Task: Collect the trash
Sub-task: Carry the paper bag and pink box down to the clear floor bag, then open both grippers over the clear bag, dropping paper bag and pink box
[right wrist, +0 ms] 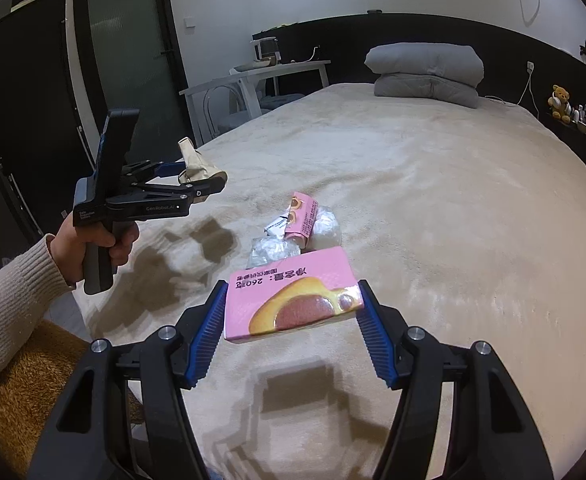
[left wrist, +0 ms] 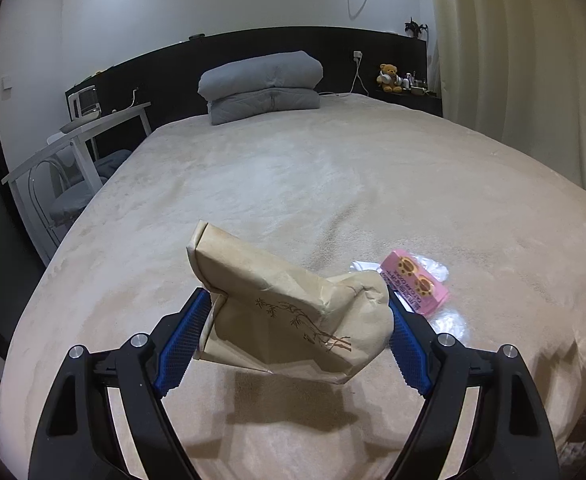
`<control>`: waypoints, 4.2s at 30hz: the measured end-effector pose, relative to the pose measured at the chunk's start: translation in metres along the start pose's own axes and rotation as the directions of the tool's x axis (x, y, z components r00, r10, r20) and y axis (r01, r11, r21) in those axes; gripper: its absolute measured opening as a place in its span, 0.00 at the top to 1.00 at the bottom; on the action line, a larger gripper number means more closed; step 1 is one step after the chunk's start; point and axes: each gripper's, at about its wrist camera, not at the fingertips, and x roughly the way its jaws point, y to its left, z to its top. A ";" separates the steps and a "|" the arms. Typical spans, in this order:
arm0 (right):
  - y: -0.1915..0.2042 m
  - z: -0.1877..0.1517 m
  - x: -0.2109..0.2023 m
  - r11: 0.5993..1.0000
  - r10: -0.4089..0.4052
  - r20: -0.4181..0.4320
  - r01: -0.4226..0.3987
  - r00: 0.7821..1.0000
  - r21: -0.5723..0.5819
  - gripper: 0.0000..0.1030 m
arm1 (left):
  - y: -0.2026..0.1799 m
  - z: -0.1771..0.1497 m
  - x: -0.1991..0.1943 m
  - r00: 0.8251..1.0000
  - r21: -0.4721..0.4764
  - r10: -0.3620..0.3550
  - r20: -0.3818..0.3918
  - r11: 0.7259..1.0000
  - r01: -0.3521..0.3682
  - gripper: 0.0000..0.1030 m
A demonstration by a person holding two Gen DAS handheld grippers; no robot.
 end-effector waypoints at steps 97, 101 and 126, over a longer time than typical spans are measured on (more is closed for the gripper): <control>0.037 -0.233 0.046 0.753 0.333 -0.574 0.155 0.748 0.639 0.39 | -0.136 -0.270 -0.073 0.651 -0.406 -0.448 -0.613 0.885 0.227 0.21; 0.037 -0.237 0.049 0.746 0.341 -0.590 0.172 0.732 0.644 0.38 | -0.137 -0.274 -0.072 0.632 -0.415 -0.458 -0.626 0.881 0.227 0.21; 0.035 -0.233 0.039 0.718 0.329 -0.552 0.177 0.767 0.673 0.13 | -0.129 -0.269 -0.077 0.671 -0.439 -0.449 -0.590 0.876 0.200 0.12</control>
